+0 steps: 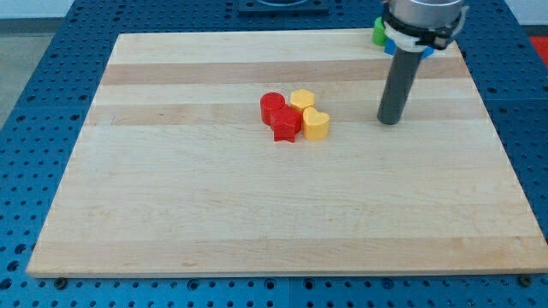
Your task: Move the yellow heart parallel to the bottom of the yellow hexagon
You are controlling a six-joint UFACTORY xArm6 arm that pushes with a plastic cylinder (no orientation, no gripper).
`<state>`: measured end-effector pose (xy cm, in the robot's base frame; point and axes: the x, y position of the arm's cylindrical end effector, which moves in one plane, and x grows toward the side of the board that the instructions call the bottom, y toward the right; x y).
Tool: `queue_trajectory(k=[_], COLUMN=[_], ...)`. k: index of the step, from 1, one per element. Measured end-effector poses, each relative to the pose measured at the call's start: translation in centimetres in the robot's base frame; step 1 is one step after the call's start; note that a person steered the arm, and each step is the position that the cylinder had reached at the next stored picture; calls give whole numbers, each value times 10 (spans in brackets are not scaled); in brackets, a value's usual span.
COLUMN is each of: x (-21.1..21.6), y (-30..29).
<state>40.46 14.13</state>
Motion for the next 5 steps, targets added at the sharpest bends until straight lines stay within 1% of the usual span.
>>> queue_trajectory(k=[5], x=[11], y=[-103])
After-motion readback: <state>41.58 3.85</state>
